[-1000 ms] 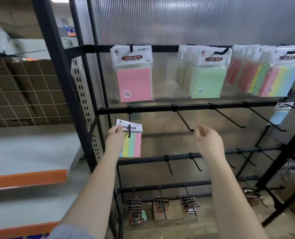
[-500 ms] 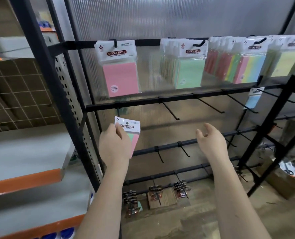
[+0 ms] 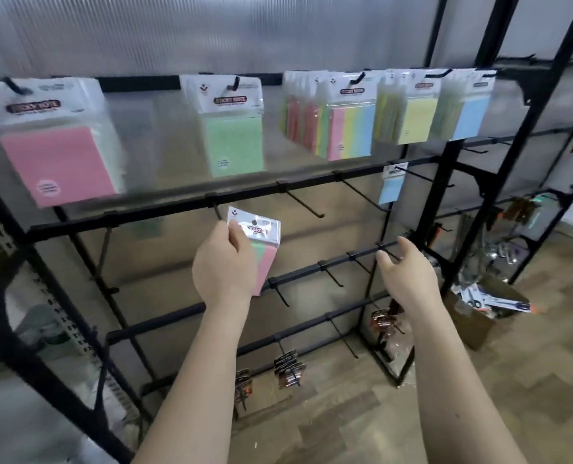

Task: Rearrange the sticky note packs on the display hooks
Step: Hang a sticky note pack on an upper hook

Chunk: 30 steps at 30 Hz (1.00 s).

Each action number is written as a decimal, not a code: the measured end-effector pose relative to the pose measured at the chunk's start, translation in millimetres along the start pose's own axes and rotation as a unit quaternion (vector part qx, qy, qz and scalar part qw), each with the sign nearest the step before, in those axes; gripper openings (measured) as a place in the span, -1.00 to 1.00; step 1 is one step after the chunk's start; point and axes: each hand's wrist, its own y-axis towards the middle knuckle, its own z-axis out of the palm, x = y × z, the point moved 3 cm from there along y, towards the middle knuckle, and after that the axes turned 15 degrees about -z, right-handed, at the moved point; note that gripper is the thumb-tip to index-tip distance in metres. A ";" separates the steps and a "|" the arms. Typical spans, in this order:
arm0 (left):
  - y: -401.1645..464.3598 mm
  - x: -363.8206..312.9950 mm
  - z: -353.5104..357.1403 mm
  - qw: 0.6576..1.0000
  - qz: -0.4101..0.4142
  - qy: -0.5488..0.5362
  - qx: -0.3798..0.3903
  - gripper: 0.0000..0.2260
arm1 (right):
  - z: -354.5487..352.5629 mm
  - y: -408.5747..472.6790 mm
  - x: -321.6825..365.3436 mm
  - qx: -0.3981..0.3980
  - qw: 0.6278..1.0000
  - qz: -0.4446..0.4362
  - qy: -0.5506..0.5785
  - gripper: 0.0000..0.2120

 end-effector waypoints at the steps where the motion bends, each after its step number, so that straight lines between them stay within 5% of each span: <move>1: -8.5 -8.9 12.4 1.000 0.000 -0.004 0.004 -0.63 | -9.9 5.7 -12.5 -0.005 1.000 0.001 0.000 -0.45; 15: -123.9 -128.3 151.7 0.998 -0.048 -0.016 -0.031 -0.64 | -105.7 117.6 -173.4 0.080 0.993 -0.085 -0.008 -0.46; 25: -115.9 -171.3 216.2 0.999 0.006 -0.024 -0.024 -0.63 | -89.1 208.2 -222.4 0.082 0.991 -0.078 0.077 -0.59; 30: -97.6 -184.3 264.6 0.993 0.095 -0.069 -0.020 -0.64 | -73.5 275.1 -224.8 0.055 0.990 -0.075 0.102 -0.59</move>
